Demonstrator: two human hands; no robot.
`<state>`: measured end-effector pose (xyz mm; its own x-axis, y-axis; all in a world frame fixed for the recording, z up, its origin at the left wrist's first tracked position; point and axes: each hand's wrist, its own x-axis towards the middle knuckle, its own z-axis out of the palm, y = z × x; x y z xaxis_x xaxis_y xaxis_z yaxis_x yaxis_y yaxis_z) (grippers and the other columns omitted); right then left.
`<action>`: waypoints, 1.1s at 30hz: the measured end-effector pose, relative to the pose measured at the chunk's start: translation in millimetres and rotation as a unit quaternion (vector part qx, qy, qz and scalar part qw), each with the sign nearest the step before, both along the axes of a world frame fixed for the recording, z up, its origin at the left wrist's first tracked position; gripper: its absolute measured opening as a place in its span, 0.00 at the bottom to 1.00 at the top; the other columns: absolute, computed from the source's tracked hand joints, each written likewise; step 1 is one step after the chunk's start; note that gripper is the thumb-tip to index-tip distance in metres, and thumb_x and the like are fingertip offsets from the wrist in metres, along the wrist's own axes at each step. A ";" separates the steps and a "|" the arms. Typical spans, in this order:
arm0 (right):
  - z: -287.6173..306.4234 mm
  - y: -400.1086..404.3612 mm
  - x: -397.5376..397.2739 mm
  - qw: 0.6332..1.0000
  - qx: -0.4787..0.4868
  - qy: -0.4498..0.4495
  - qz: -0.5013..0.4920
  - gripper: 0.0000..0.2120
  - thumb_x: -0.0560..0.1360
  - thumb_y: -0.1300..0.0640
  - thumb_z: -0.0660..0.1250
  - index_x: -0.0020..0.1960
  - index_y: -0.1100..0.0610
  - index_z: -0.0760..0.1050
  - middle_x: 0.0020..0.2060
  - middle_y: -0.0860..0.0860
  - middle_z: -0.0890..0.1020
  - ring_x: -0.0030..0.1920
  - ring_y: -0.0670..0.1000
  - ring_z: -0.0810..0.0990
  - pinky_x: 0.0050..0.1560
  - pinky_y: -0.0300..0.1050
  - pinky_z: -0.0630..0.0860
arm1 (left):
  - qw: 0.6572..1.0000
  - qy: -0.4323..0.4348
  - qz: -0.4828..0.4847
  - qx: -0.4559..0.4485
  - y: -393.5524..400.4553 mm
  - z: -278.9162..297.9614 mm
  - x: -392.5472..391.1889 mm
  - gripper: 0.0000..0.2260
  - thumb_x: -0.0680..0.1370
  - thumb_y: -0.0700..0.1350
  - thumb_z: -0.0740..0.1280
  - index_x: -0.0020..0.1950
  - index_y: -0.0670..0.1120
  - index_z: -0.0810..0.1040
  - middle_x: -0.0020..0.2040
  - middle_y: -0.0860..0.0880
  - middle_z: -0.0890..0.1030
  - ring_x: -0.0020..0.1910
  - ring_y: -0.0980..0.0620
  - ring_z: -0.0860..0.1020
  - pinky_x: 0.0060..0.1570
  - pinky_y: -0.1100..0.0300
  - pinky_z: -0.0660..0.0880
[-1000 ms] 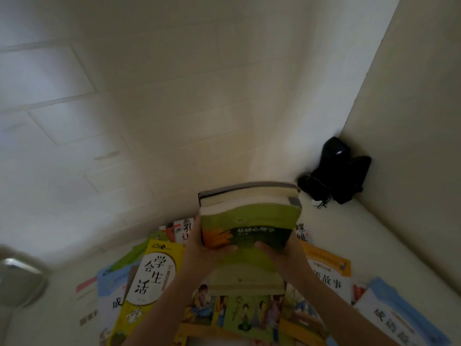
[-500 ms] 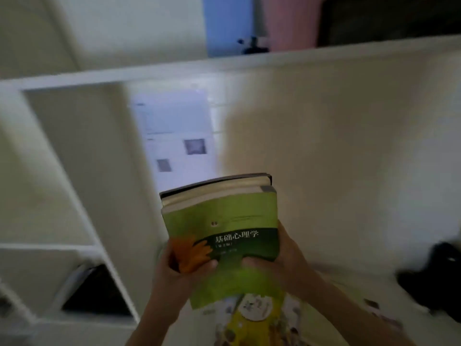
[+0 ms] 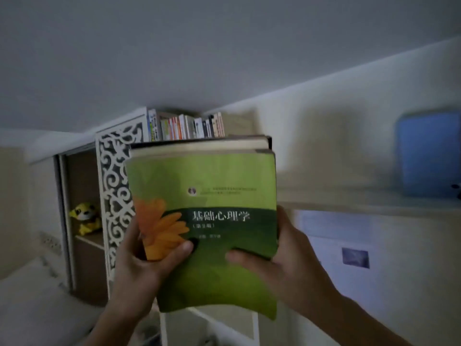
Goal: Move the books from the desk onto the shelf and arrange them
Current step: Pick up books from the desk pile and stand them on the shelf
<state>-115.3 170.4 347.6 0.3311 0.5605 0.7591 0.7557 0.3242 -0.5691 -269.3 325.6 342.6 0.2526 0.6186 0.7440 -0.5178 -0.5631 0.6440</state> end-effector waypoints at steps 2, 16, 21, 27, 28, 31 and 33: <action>43.7 16.3 11.5 0.999 0.023 -0.022 -0.022 0.32 0.63 0.47 0.80 0.62 0.43 0.69 0.51 0.36 0.81 0.51 0.34 0.79 0.46 0.27 0.74 | 0.999 -0.024 -0.025 0.024 17.0 40.7 7.9 0.31 0.57 0.51 0.83 0.58 0.52 0.78 0.51 0.51 0.85 0.49 0.52 0.84 0.47 0.60 0.81; 178.0 59.4 200.9 0.974 -0.149 0.166 -0.035 0.23 0.70 0.65 0.74 0.63 0.55 0.77 0.55 0.54 0.84 0.51 0.55 0.85 0.45 0.54 0.83 | 0.999 0.038 0.038 -0.002 54.9 127.4 224.9 0.31 0.64 0.54 0.81 0.60 0.51 0.69 0.55 0.53 0.81 0.51 0.52 0.81 0.53 0.50 0.80; 162.5 89.1 232.4 0.965 -0.186 0.181 -0.046 0.20 0.73 0.62 0.73 0.63 0.52 0.76 0.54 0.52 0.84 0.49 0.51 0.84 0.39 0.47 0.81 | 0.984 0.076 0.147 0.068 68.1 119.9 243.2 0.30 0.68 0.55 0.77 0.64 0.47 0.70 0.59 0.50 0.77 0.55 0.51 0.77 0.50 0.59 0.74; 166.8 117.8 251.6 0.954 -0.233 0.191 0.012 0.18 0.74 0.61 0.70 0.62 0.52 0.75 0.53 0.52 0.85 0.52 0.52 0.84 0.51 0.52 0.81 | 0.947 0.113 0.216 0.207 94.9 105.6 229.2 0.38 0.72 0.53 0.74 0.76 0.47 0.60 0.66 0.46 0.66 0.65 0.49 0.67 0.65 0.56 0.71; 168.5 120.7 255.1 0.952 -0.239 0.188 0.012 0.21 0.71 0.59 0.72 0.64 0.53 0.75 0.54 0.53 0.85 0.54 0.53 0.83 0.55 0.54 0.80 | 0.943 0.123 0.217 0.220 100.2 101.7 225.5 0.38 0.72 0.54 0.74 0.77 0.48 0.60 0.67 0.47 0.66 0.67 0.49 0.67 0.66 0.57 0.70; 171.0 128.0 258.3 0.956 -0.249 0.156 -0.007 0.29 0.65 0.55 0.76 0.65 0.51 0.75 0.55 0.51 0.85 0.55 0.53 0.83 0.54 0.55 0.80 | 0.934 0.131 0.223 0.246 106.5 93.2 218.2 0.37 0.73 0.56 0.73 0.77 0.48 0.62 0.69 0.48 0.67 0.69 0.51 0.65 0.66 0.64 0.65; 171.0 132.9 254.8 0.967 -0.217 0.129 -0.038 0.28 0.65 0.56 0.78 0.62 0.49 0.75 0.54 0.50 0.84 0.50 0.50 0.84 0.47 0.52 0.82 | 0.926 0.118 0.238 0.269 107.3 89.4 217.5 0.34 0.74 0.56 0.71 0.77 0.48 0.63 0.70 0.48 0.66 0.69 0.52 0.64 0.67 0.63 0.66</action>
<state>139.5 303.3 518.6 0.5305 0.7741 0.3453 0.5834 -0.0379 -0.8113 -51.7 432.9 431.9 0.2418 0.2580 0.9354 -0.0094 -0.9633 0.2682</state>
